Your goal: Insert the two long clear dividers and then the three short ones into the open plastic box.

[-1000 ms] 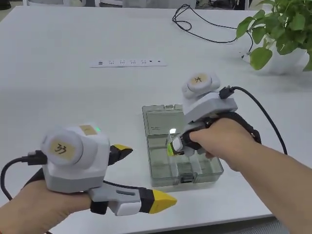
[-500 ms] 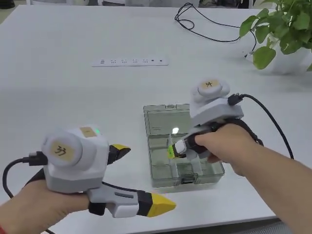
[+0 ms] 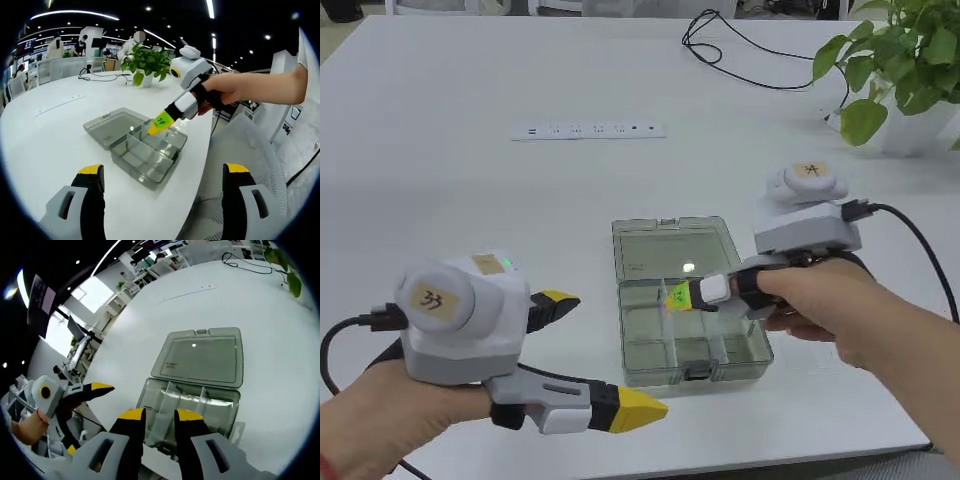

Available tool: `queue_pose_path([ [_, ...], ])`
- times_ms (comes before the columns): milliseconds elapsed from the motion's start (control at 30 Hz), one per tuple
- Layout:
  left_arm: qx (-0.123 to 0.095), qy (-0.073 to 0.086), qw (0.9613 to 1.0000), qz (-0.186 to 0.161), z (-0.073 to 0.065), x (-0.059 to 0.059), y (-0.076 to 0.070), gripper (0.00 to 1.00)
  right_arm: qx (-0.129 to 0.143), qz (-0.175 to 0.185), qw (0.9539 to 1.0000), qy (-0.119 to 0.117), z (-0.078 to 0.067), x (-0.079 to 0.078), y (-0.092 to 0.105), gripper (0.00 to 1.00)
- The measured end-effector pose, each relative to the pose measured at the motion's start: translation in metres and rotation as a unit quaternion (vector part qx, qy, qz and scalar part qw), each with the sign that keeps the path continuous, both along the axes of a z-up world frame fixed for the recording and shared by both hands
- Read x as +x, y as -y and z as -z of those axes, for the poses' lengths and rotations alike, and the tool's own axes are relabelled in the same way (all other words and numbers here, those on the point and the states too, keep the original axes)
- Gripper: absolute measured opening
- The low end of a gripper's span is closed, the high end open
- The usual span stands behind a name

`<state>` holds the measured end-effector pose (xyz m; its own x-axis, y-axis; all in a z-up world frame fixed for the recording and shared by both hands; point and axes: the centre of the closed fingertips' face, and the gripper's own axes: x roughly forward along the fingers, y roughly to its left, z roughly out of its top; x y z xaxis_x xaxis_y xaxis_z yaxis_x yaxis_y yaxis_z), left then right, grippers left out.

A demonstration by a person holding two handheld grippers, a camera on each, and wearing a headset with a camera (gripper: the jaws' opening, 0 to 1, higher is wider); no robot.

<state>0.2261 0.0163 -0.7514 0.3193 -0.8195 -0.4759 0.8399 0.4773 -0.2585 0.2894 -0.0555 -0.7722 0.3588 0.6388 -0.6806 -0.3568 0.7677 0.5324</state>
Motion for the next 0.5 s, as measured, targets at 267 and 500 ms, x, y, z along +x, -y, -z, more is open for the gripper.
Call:
queue_pose_path([
  [267, -0.001, 0.004, 1.0000, -0.008, -0.005, 0.002, 0.006, 1.00, -0.002, -0.060, 0.9961, 0.065, -0.027, -0.002, 0.030, 0.31],
  [500, -0.002, 0.008, 0.9999, -0.013, -0.008, 0.002, 0.009, 1.00, -0.032, -0.171, 0.9760, 0.131, -0.034, -0.019, 0.054, 0.38],
])
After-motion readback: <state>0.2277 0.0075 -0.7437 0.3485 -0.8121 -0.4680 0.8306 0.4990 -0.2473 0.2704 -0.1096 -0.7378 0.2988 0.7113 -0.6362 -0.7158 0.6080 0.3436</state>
